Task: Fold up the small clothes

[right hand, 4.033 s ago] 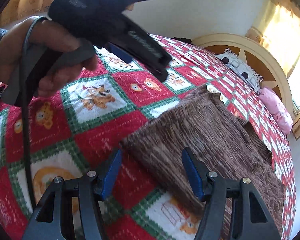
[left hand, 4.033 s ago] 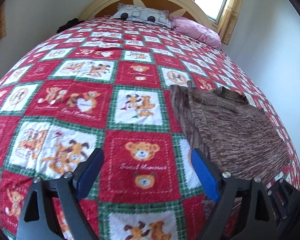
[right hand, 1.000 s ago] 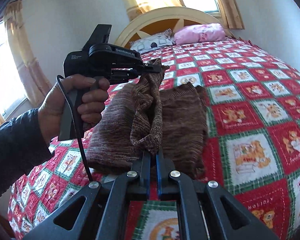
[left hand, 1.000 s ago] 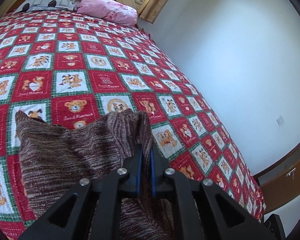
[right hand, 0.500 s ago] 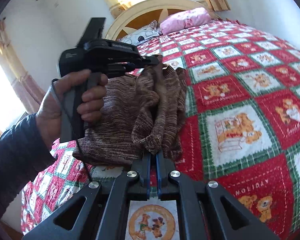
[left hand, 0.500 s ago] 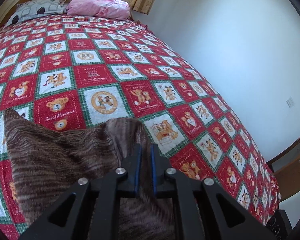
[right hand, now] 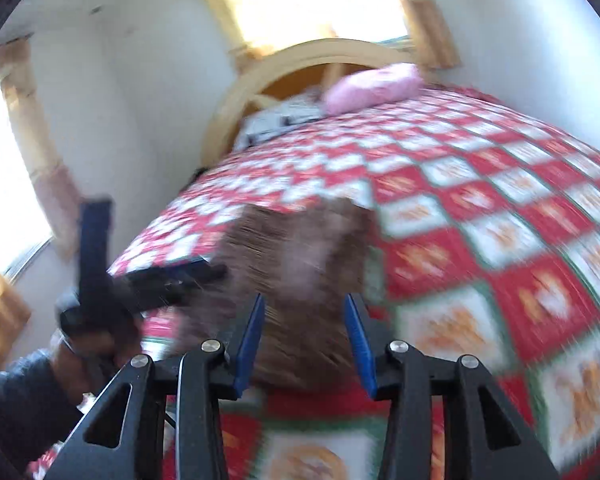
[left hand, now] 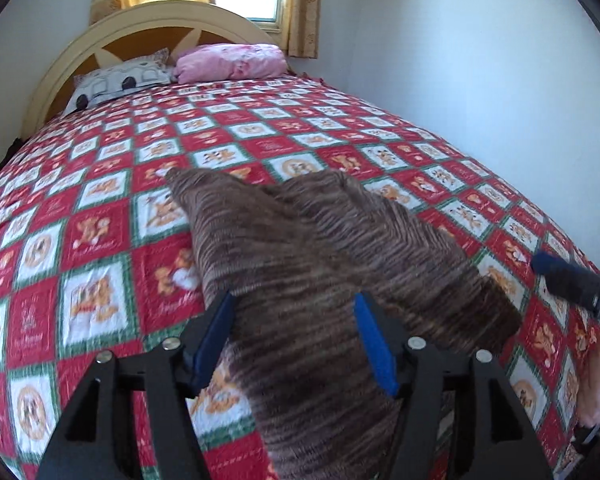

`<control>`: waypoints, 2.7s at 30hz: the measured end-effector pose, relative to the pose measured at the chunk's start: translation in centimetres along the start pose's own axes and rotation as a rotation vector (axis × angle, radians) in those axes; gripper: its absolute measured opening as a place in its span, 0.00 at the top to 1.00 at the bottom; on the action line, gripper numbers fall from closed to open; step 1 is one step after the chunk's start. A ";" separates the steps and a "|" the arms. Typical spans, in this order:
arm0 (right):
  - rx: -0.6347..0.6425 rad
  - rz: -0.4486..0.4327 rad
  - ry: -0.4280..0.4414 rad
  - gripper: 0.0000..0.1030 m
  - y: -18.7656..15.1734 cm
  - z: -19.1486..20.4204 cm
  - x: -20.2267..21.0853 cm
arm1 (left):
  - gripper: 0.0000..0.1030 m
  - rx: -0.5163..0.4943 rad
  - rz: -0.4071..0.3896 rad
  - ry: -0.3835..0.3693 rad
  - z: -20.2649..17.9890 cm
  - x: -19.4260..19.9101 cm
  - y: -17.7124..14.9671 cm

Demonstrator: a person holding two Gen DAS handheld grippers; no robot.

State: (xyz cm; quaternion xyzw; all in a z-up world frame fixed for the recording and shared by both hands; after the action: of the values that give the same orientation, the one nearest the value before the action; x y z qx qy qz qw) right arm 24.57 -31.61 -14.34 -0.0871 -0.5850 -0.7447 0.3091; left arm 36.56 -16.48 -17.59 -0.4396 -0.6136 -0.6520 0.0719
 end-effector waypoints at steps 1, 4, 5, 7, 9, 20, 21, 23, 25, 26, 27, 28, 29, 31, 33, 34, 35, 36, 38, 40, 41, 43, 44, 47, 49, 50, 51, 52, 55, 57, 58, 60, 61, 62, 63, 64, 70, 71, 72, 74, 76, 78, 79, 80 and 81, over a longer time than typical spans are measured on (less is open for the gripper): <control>0.010 0.028 0.028 0.58 0.8 0.5 -1.3 | 0.30 0.010 -0.005 0.004 0.1 0.1 -0.3; -0.036 0.149 0.027 0.58 2.1 -0.4 -6.7 | 0.22 0.013 -0.012 0.012 0.1 -0.3 -0.8; -0.038 0.188 0.004 0.58 2.1 -1.1 -8.0 | 0.22 0.008 -0.009 0.019 0.0 -0.5 -1.0; -0.033 0.293 -0.145 0.59 1.1 -3.3 -10.6 | 0.22 0.019 0.000 0.020 -0.1 -1.0 -1.1; -0.070 0.299 -0.207 0.61 0.4 -5.7 -10.8 | 0.21 0.020 -0.015 -0.005 -0.4 -0.8 -1.3; -0.051 0.235 -0.205 0.60 4.9 -6.0 -10.4 | 0.04 0.094 0.078 -0.006 1.4 -3.2 -3.2; -0.068 0.252 -0.194 0.61 5.7 -6.2 -11.7 | 0.03 0.102 0.083 -0.009 1.5 -3.3 -3.2; -0.105 0.306 -0.208 0.68 6.4 -7.4 -14.2 | 0.02 0.119 0.088 -0.018 1.7 -3.3 -3.4; -0.158 0.344 -0.208 0.92 6.7 -8.7 -16.1 | 0.01 0.141 0.088 -0.036 2.0 -3.4 -3.4; -0.186 0.353 -0.194 0.96 6.5 -9.2 -16.6 | 0.01 0.147 0.084 -0.039 2.1 -3.3 -3.5; -0.189 0.338 -0.198 0.96 6.5 -9.4 -16.6 | 0.01 0.150 0.082 -0.040 2.1 -3.2 -3.5; -0.176 0.314 -0.208 0.96 6.7 -9.5 -16.3 | 0.01 0.151 0.082 -0.042 2.1 -3.2 -3.5; -0.169 0.302 -0.219 0.96 6.7 -9.7 -16.2 | 0.00 0.151 0.082 -0.044 2.0 -3.2 -3.5; -0.180 0.311 -0.258 0.97 6.1 -10.8 -16.3 | 0.00 0.147 0.090 -0.044 2.0 -3.4 -3.5; -0.161 0.310 -0.280 0.96 5.5 -11.3 -16.4 | 0.00 0.133 0.095 -0.030 1.7 -3.5 -3.5; -0.141 0.301 -0.281 0.96 5.5 -11.1 -16.2 | 0.00 0.129 0.097 -0.026 1.6 -3.5 -3.5; -0.122 0.291 -0.286 0.96 5.5 -10.8 -15.9 | 0.00 0.127 0.098 -0.024 1.6 -3.5 -3.6; -0.107 0.284 -0.294 0.94 5.6 -10.5 -15.6 | 0.00 0.130 0.098 -0.026 1.7 -3.5 -3.6; -0.075 0.263 -0.320 0.89 5.9 -9.5 -14.5 | 0.00 0.134 0.099 -0.031 1.8 -3.5 -3.6; -0.039 0.219 -0.290 0.89 6.3 -7.8 -12.7 | 0.00 0.134 0.099 -0.031 1.8 -3.4 -3.7; -0.029 0.187 -0.243 0.89 6.4 -6.7 -11.5 | 0.00 0.133 0.100 -0.030 1.8 -3.4 -3.7; 0.008 0.151 -0.146 0.89 5.9 -4.4 -9.5 | 0.00 0.130 0.101 -0.026 1.8 -3.5 -3.7; 0.027 0.151 -0.122 0.88 5.5 -3.6 -9.0 | 0.00 0.130 0.101 -0.026 1.8 -3.5 -3.6; 0.072 0.211 -0.071 0.88 3.2 -2.0 -8.6 | 0.00 0.129 0.102 -0.025 1.7 -3.5 -3.7; 0.096 0.271 -0.103 0.88 1.6 -2.0 -8.9 | 0.00 0.128 0.102 -0.024 1.8 -3.6 -3.7; 0.108 0.295 -0.153 0.88 0.7 -2.4 -9.1 | 0.00 0.128 0.102 -0.024 1.8 -3.6 -3.6; 0.099 0.312 -0.168 0.88 0.0 -3.0 -9.2 | 0.00 0.128 0.103 -0.025 1.8 -3.6 -3.6; 0.080 0.316 -0.154 0.88 -0.4 -3.4 -9.2 | 0.00 0.125 0.104 -0.023 1.7 -3.6 -3.7; 0.044 0.319 -0.142 0.88 -0.7 -4.3 -8.9 | 0.00 0.111 0.110 -0.012 1.5 -3.7 -3.7; 0.060 0.319 -0.149 0.88 -0.9 -4.1 -8.9 | 0.00 0.106 0.113 -0.006 1.4 -3.6 -3.8; 0.076 0.318 -0.153 0.88 -1.0 -3.9 -8.8 | 0.00 0.103 0.116 -0.004 1.4 -3.6 -4.0; 0.097 0.320 -0.148 0.88 -1.3 -3.9 -8.6 | 0.00 0.101 0.118 -0.003 1.3 -3.4 -4.2; 0.087 0.318 -0.140 0.88 -1.4 -4.2 -8.3 | 0.00 0.101 0.119 -0.003 1.4 -3.3 -4.3; 0.070 0.310 -0.124 0.88 -1.7 -4.5 -8.0 | 0.00 0.100 0.119 -0.005 1.4 -3.2 -4.3; 0.066 0.301 -0.107 0.88 -1.7 -4.7 -7.9 | 0.00 0.102 0.118 -0.008 1.4 -3.2 -4.4; 0.072 0.294 -0.094 0.88 -1.6 -4.7 -7.7 | 0.00 0.103 0.117 -0.010 1.5 -3.2 -4.4; 0.039 0.214 -0.096 0.71 1.5 -5.1 -6.1 | 0.00 0.104 0.116 -0.009 1.4 -3.2 -4.3; 0.034 0.200 -0.105 0.43 1.9 -5.4 -6.0 | 0.00 0.103 0.117 -0.010 1.4 -3.2 -4.3; 0.022 0.170 -0.118 0.26 2.5 -5.8 -5.8 | 0.00 0.104 0.120 -0.011 1.5 -3.3 -4.4; 0.010 0.148 -0.128 0.25 3.4 -6.6 -6.0 | 0.00 0.107 0.121 -0.013 1.5 -3.3 -4.4; -0.012 0.160 -0.141 0.25 4.2 -7.7 -6.8 | 0.00 0.108 0.122 -0.013 1.5 -3.3 -4.4; -0.041 0.176 -0.134 0.25 5.0 -8.8 -8.0 | 0.00 0.106 0.122 -0.013 1.5 -3.3 -4.4; -0.054 0.180 -0.132 0.25 5.3 -9.3 -8.5 | 0.00 0.108 0.122 -0.015 1.5 -3.3 -4.4; -0.067 0.184 -0.131 0.25 5.6 -9.9 -9.1 | 0.00 0.109 0.122 -0.016 1.5 -3.3 -4.4; -0.077 0.189 -0.128 0.25 5.8 -10.3 -9.8 | 0.00 0.110 0.122 -0.018 1.6 -3.3 -4.4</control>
State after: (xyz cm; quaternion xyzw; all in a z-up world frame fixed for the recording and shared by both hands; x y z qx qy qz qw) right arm 37.98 -38.38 -17.51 -0.2010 -0.5635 -0.7272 0.3364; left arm 36.57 -15.56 -23.23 -0.4776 -0.6212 -0.6075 0.1300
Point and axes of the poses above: each gripper's, at about its wrist camera, not at the fingertips, and x roughly against the way its jaws point, z to its left, y to its top, the point moved 3 cm from there along -x, roughly the way its jaws point, and after that the axes turned 2 degrees about x, right-handed, at the moved point
